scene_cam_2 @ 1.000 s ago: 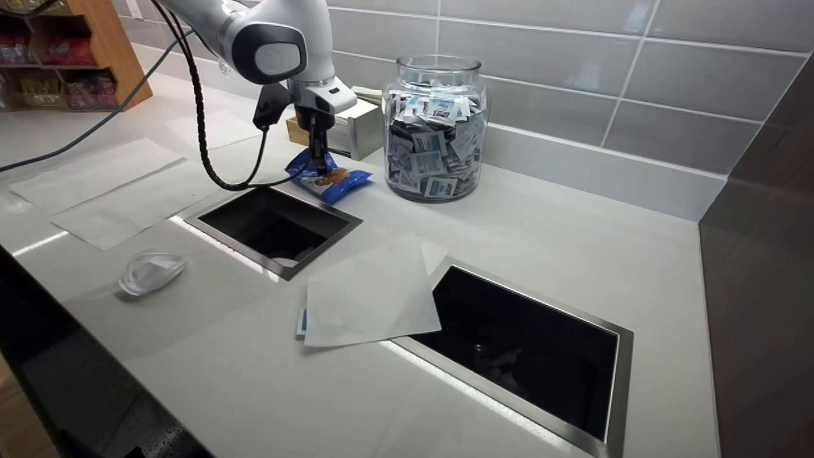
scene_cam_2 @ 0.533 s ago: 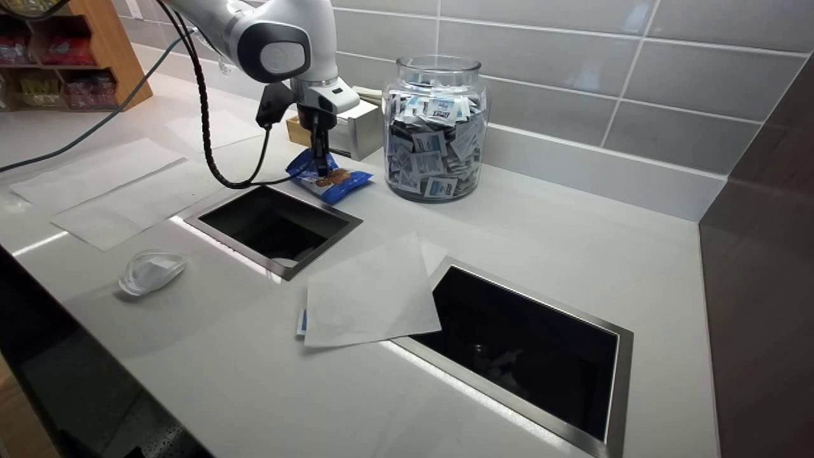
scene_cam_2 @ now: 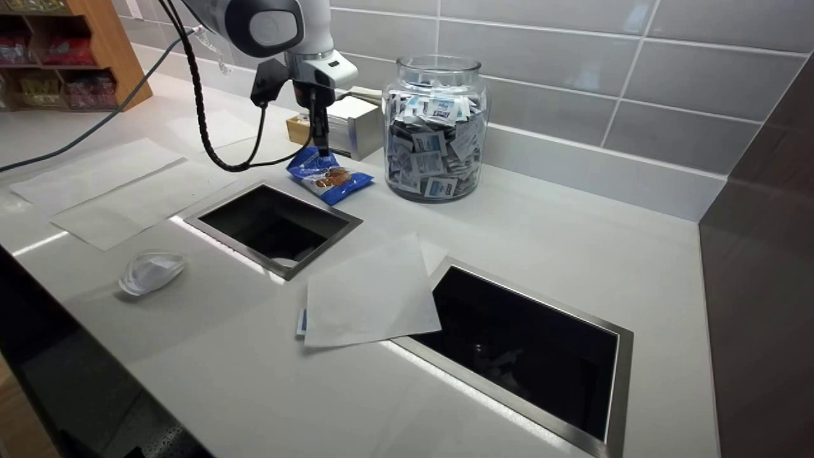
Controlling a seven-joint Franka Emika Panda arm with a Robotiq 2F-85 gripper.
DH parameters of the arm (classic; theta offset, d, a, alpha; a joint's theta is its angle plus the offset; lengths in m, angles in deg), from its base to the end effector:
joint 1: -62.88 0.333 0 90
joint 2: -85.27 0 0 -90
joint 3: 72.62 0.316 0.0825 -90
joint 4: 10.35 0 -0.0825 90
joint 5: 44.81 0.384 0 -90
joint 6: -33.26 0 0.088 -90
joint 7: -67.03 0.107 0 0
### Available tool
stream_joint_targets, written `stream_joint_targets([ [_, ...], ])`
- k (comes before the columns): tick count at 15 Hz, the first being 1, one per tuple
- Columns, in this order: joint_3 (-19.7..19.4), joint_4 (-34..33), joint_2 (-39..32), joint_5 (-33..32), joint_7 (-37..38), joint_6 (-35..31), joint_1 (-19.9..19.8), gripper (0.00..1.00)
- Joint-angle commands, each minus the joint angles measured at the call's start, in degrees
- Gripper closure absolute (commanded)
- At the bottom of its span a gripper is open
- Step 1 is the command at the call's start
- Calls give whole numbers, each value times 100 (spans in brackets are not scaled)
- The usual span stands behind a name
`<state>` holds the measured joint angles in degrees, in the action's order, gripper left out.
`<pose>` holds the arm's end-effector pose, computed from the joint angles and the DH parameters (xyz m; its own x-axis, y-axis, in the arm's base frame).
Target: Press down on the blue and white packet nine times
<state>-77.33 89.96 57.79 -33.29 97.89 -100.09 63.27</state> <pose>0.6699 -0.0418 0.3083 0.7416 -0.6706 0.0174 -0.6610 -0.7350 -0.1511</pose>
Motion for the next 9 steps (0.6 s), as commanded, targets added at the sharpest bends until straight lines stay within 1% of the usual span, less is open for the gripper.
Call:
stream_joint_targets([
  [1, -139, 576, 442, -189, 77, 50, 75, 100],
  [5, -221, 963, 545, -271, 94, -15, 29, 100],
  [9, -260, 1032, 412, -189, -11, -222, -64, 100],
])
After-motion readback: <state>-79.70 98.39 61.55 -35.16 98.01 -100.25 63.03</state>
